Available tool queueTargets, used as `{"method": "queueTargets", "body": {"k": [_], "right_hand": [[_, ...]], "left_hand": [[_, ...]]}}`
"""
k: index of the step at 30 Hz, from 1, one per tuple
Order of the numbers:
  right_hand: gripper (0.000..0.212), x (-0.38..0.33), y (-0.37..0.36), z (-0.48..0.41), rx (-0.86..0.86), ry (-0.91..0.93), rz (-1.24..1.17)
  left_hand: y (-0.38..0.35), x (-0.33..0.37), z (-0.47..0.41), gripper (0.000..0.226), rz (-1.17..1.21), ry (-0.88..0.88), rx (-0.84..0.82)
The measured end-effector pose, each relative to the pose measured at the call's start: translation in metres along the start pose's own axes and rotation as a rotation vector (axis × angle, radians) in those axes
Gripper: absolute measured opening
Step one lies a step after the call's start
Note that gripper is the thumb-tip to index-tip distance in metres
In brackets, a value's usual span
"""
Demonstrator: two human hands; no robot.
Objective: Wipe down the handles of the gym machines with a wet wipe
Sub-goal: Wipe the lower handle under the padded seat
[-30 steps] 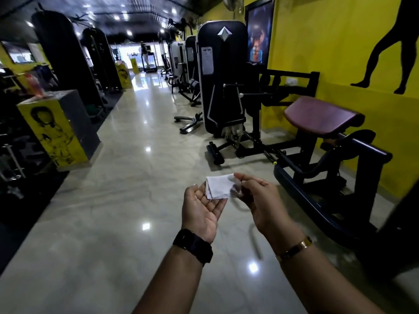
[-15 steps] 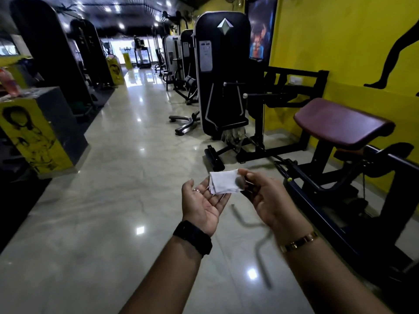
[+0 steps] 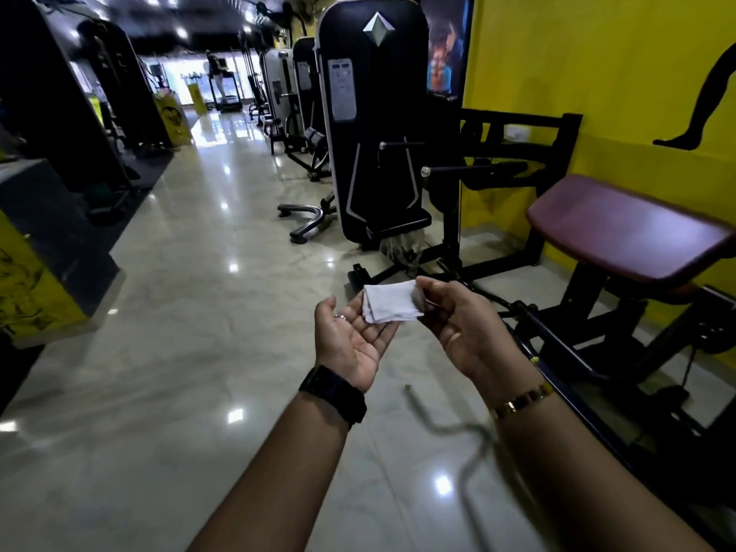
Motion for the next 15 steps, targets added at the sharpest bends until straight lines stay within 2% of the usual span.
{"method": "queueTargets", "body": {"k": [5,10,15], "right_hand": [[0.022,0.004,-0.003,-0.073,0.043,0.007,-0.006],[0.023,0.001,-0.009,-0.147,0.112,0.056,-0.007],[0.022,-0.01,-0.016,-0.221,0.222,0.101,-0.005]], "left_hand": [[-0.012,0.013,-0.076,0.043,-0.04,0.039,-0.023],[-0.031,0.026,-0.161,0.024,-0.169,0.091,-0.103],[-0.057,0.041,-0.25,0.025,-0.199,0.188,-0.159]]}}
Point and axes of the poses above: each hand's wrist, its own z-axis away from the middle knuckle, its own y-axis out of the back of the hand, x = y × z, the point moved 1 cm from there along -z, towards the middle knuckle, and after that the axes turned 5 degrees about -z, right-handed, at the moved point
